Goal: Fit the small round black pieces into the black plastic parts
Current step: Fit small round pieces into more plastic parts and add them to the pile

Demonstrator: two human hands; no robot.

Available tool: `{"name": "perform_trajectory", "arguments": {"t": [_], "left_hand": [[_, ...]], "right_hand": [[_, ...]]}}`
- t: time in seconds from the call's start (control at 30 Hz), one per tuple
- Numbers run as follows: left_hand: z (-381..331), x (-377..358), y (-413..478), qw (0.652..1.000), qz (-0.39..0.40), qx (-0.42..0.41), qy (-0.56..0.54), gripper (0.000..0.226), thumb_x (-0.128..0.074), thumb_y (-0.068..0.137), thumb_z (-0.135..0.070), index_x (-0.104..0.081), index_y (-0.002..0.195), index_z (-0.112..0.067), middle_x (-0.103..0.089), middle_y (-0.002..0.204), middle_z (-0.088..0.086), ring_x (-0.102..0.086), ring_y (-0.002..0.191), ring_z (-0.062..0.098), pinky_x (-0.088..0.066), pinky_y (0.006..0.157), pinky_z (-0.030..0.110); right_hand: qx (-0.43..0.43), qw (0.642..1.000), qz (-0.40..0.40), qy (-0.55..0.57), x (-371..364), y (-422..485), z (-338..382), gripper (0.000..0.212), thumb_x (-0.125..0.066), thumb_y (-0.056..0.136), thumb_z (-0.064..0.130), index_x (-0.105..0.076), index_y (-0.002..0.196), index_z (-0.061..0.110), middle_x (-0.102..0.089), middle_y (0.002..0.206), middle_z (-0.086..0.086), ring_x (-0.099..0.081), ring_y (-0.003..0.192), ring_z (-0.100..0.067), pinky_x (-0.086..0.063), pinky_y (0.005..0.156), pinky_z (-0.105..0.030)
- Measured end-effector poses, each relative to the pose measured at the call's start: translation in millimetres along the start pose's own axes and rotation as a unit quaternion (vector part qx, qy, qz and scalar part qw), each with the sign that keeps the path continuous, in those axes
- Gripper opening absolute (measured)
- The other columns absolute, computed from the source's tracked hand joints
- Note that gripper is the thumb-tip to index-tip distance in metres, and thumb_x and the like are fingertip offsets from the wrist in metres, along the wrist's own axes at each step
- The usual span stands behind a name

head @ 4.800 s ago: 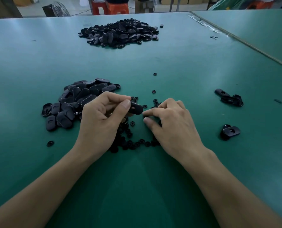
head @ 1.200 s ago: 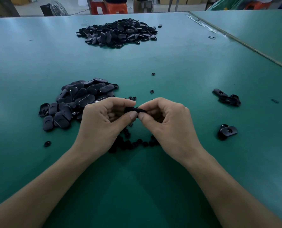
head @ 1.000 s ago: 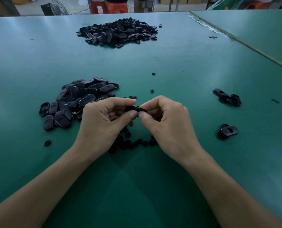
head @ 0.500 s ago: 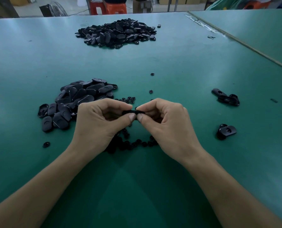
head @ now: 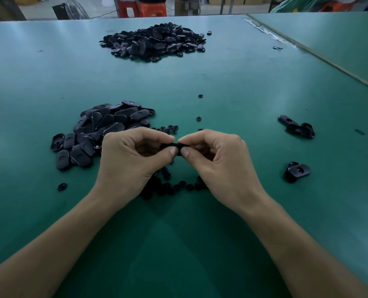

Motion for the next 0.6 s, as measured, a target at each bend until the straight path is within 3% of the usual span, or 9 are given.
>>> {"name": "perform_trajectory", "arguments": {"t": [0.17, 0.33, 0.43, 0.6], "left_hand": [[-1, 2, -1, 0.999, -0.009, -0.016, 0.031, 0.026, -0.081, 0.076, 0.004, -0.074, 0.083, -0.021, -0.074, 0.073, -0.014, -0.066, 0.062, -0.001, -0.051, 0.063, 0.011], [-1, 11, -2, 0.993, -0.076, -0.040, 0.084, 0.020, -0.079, 0.084, -0.009, -0.075, 0.091, -0.027, -0.076, 0.082, -0.013, -0.070, 0.071, 0.004, -0.055, 0.070, 0.016], [2, 26, 5, 0.981, -0.124, -0.055, 0.141, 0.016, -0.074, 0.089, -0.020, -0.072, 0.094, -0.036, -0.074, 0.083, -0.020, -0.072, 0.074, 0.004, -0.056, 0.071, 0.015], [12, 51, 15, 0.944, -0.160, -0.062, 0.281, 0.012, -0.067, 0.090, -0.026, -0.067, 0.095, -0.038, -0.067, 0.081, -0.011, -0.064, 0.067, 0.001, -0.050, 0.073, 0.013]], "right_hand": [[-0.001, 1.000, 0.004, -0.005, 1, 0, -1, 0.019, -0.070, 0.089, 0.006, -0.077, 0.100, 0.020, -0.075, 0.086, 0.011, -0.070, 0.082, -0.002, -0.057, 0.079, -0.024], [0.014, 0.992, -0.058, -0.116, 10, -3, 3, 0.018, -0.066, 0.091, 0.011, -0.076, 0.104, 0.020, -0.072, 0.087, 0.013, -0.065, 0.082, 0.002, -0.046, 0.075, -0.006], [-0.025, 0.963, -0.100, -0.250, 26, -3, 3, 0.020, -0.060, 0.095, 0.020, -0.072, 0.111, 0.021, -0.069, 0.100, 0.006, -0.063, 0.092, -0.010, -0.051, 0.088, -0.028], [-0.166, 0.877, -0.039, -0.450, 40, -9, -2, 0.025, -0.046, 0.098, 0.034, -0.057, 0.120, 0.036, -0.051, 0.124, 0.004, -0.039, 0.121, -0.020, -0.023, 0.093, -0.042]]}}
Point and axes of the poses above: each hand's wrist, its own y-axis towards the middle knuckle, its own x-axis out of the back of the hand, z = x × y, the point moved 5 cm from there along y, towards the middle knuckle
